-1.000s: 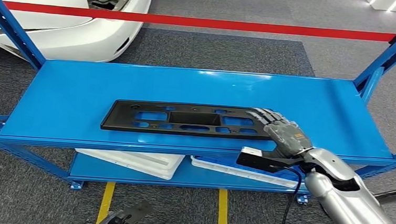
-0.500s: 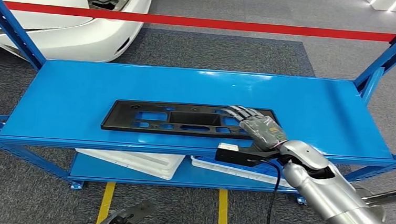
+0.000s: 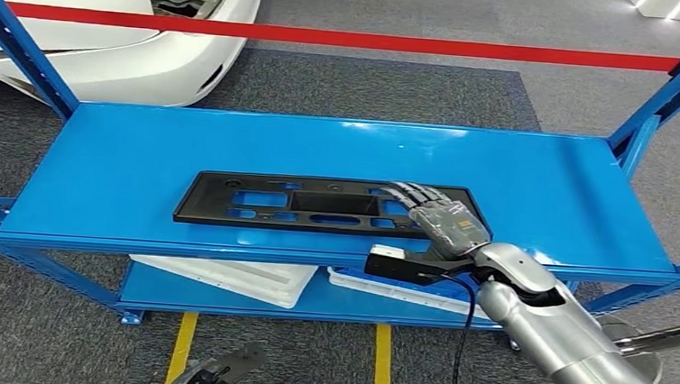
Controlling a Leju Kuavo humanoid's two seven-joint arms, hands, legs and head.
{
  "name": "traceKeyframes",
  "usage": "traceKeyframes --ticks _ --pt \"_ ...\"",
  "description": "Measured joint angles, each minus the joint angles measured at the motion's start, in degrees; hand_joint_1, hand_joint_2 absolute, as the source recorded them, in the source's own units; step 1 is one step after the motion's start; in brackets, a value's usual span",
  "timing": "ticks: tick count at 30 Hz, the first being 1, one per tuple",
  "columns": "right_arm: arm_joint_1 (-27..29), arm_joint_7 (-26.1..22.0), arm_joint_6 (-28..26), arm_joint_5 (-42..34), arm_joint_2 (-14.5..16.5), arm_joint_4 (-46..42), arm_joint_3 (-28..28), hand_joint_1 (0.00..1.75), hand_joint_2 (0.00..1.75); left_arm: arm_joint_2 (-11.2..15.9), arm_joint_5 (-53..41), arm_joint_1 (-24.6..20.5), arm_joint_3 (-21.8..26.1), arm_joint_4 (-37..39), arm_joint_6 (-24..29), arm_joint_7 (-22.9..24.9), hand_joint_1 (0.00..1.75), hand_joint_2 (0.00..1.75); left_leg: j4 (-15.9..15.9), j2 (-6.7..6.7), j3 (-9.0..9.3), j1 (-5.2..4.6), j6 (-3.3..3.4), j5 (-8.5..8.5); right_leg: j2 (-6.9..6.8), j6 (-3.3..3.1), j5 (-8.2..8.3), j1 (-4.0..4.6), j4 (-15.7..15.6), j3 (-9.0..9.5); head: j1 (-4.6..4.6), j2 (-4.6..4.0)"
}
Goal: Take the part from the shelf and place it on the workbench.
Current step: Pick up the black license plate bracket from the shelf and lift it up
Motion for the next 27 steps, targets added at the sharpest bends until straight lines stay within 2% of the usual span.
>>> traceKeyframes --ticks 9,27 --pt "-1.2 1.8 -5.0 4.6 0.0 4.7 0.0 0.00 1.75 0.0 0.5 0.0 -0.2 0.0 0.0 0.0 0.00 0.00 0.0 0.00 0.00 0.00 0.00 0.00 0.01 0.00 0.00 0.00 0.0 0.00 0.01 0.00" --pt "-1.2 1.8 -8.8 5.3 0.2 11.8 -1.7 0.00 1.75 0.0 0.9 0.0 -1.1 0.0 0.2 0.3 0.00 0.00 0.0 0.00 0.01 0.00 0.00 0.00 0.03 0.00 0.00 0.00 0.0 -0.01 0.00 0.00"
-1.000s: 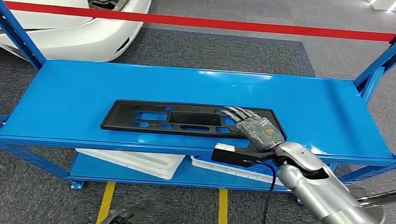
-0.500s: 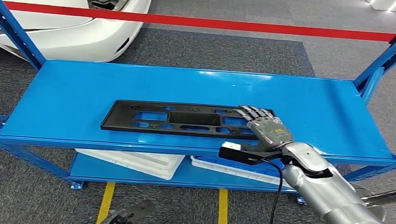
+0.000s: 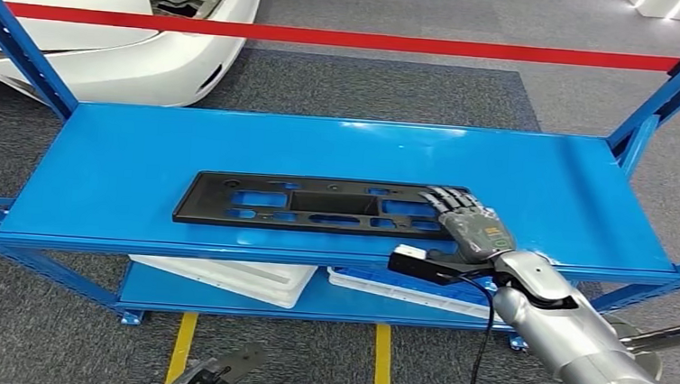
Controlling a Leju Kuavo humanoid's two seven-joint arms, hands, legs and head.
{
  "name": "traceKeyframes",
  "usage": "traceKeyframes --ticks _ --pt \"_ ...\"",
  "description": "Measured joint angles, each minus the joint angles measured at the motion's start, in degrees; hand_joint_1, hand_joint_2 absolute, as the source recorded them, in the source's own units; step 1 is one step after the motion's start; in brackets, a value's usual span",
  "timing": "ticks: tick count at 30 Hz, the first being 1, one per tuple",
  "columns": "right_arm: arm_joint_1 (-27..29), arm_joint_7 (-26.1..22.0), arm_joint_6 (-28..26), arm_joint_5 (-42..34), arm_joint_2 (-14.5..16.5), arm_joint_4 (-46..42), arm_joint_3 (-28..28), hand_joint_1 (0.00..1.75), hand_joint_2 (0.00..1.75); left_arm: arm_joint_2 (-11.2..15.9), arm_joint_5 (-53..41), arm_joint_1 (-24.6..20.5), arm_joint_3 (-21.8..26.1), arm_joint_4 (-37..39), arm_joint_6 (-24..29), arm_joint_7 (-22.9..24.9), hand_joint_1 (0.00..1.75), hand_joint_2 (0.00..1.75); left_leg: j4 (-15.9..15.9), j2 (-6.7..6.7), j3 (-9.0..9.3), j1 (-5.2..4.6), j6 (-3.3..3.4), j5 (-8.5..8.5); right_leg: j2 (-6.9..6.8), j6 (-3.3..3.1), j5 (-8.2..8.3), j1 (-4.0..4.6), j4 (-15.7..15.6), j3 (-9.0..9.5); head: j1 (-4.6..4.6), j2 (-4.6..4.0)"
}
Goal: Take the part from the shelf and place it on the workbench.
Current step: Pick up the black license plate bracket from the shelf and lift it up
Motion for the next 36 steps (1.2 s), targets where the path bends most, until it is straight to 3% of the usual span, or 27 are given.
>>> traceKeyframes --ticks 16,36 --pt "0.0 0.0 -2.9 1.3 0.5 2.2 -2.8 0.00 1.75 0.0 0.0 0.0 -0.3 0.0 0.0 0.2 0.00 0.00 0.0 0.00 -0.01 0.00 0.00 0.00 -0.01 0.00 0.00 0.00 0.0 0.00 0.00 0.00" --pt "-2.8 0.0 -0.8 3.3 3.1 6.5 -3.0 0.00 1.75 0.0 -0.7 -0.7 -1.7 0.0 -0.2 1.0 0.00 0.00 0.0 0.00 0.01 0.00 0.00 0.01 0.00 0.00 0.00 0.00 0.0 0.01 0.00 0.00"
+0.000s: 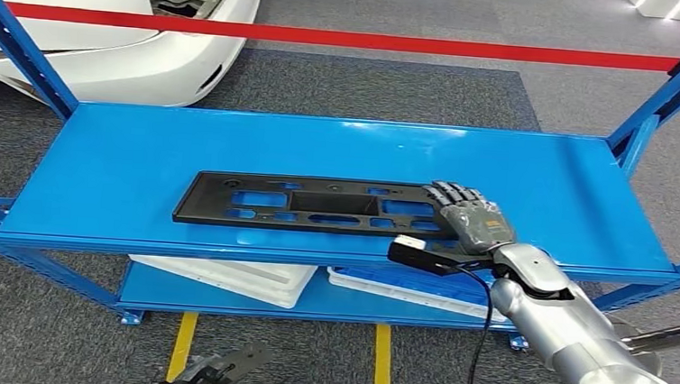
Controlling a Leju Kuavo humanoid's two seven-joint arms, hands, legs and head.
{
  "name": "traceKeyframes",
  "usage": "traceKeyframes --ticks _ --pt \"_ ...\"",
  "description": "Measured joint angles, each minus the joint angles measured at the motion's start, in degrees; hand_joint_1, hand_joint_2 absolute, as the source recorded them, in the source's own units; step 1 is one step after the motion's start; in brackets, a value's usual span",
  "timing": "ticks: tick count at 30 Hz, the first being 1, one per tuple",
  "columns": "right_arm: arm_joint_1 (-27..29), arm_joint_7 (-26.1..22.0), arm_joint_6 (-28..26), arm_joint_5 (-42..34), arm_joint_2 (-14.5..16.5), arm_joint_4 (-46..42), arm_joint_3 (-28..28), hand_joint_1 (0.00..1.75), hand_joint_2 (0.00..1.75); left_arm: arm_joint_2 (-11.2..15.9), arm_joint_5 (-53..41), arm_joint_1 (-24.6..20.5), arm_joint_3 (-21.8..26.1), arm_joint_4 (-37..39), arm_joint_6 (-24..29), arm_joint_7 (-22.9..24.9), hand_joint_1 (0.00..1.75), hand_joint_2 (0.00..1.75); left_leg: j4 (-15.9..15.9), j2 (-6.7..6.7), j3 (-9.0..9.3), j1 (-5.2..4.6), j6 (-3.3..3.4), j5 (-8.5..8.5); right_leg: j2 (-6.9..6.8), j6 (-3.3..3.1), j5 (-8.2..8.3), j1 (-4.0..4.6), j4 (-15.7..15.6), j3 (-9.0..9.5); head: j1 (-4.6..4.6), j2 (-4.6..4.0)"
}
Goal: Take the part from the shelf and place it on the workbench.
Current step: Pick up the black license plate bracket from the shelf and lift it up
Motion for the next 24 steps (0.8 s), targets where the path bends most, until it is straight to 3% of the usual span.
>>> traceKeyframes --ticks 10,24 --pt "-0.8 -0.1 -0.7 0.3 2.0 2.2 0.0 0.00 1.75 0.0 -0.2 0.0 -0.1 0.0 0.0 0.2 0.00 0.00 0.0 0.00 0.00 0.00 0.00 0.00 -0.01 0.00 0.00 0.00 0.0 0.00 0.00 0.00" --pt "-0.7 1.1 -6.8 2.1 2.2 4.6 -0.1 0.00 1.75 0.0 -0.1 0.0 -0.1 0.0 0.2 0.2 0.00 0.00 0.0 0.00 0.00 -0.01 0.00 0.00 0.00 0.00 0.00 0.00 0.0 -0.02 0.00 0.00"
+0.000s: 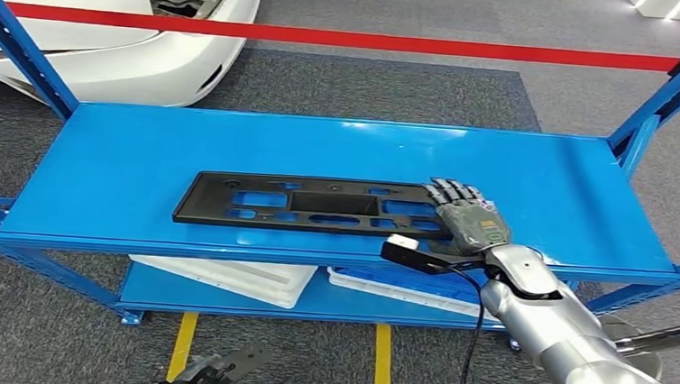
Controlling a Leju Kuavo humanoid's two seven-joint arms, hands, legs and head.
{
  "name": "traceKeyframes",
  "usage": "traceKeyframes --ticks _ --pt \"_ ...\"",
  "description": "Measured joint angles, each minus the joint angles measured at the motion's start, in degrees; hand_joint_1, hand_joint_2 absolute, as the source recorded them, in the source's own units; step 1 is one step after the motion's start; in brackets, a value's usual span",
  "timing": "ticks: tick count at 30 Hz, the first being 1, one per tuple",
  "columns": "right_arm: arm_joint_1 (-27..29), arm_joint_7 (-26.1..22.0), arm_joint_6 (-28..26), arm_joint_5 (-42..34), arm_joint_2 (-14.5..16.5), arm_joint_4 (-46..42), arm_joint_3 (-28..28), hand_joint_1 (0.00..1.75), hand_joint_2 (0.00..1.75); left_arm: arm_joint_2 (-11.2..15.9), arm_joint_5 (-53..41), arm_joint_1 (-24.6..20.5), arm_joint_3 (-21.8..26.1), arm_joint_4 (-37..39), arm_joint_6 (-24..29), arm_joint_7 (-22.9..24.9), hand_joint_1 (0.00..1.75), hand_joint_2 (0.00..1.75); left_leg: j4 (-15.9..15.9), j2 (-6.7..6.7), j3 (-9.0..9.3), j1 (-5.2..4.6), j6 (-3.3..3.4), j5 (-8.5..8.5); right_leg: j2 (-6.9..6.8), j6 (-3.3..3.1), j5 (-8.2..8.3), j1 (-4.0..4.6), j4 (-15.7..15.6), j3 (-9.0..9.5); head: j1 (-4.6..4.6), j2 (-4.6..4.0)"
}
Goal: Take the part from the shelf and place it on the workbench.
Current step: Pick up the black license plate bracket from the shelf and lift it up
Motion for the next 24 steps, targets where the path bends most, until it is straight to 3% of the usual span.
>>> traceKeyframes --ticks 11,12,15,16,24 --pt "-0.2 -0.3 -0.4 0.8 -0.4 1.2 -1.0 0.02 1.75 0.1 0.0 0.0 -0.2 0.0 0.0 0.0 0.00 0.00 0.0 0.00 0.03 0.00 0.00 0.00 0.01 0.00 0.00 0.00 0.0 0.02 0.00 0.00" --pt "-0.2 -0.4 -0.3 0.8 -0.4 1.3 -1.0 0.10 1.75 0.2 0.0 0.0 -0.3 0.0 0.0 0.0 0.00 0.00 0.0 0.00 0.03 0.00 0.00 0.00 0.01 0.00 0.00 0.00 0.0 0.02 0.00 0.00" --pt "-0.4 -0.9 0.0 0.9 -0.5 1.4 -1.0 1.37 1.75 0.2 0.0 0.0 -0.5 0.0 0.0 0.0 0.00 0.00 0.0 0.00 0.03 0.00 0.00 0.00 0.01 0.00 0.00 0.00 0.0 0.02 0.00 0.00" --pt "-0.3 -1.1 0.1 1.0 -0.5 1.5 -1.0 1.71 1.75 0.2 0.0 0.0 -0.6 0.0 0.0 0.0 0.00 0.00 0.0 0.00 0.03 0.00 0.00 0.00 0.01 0.00 0.00 0.00 0.0 0.02 0.00 0.00" --pt "-0.2 -2.7 0.7 0.6 -0.5 1.9 -1.0 1.75 1.75 0.2 -0.1 0.0 -0.9 0.0 0.0 0.0 0.00 0.00 0.0 0.00 0.02 0.00 0.00 0.00 0.01 0.00 0.00 0.00 0.0 0.01 0.00 0.00"
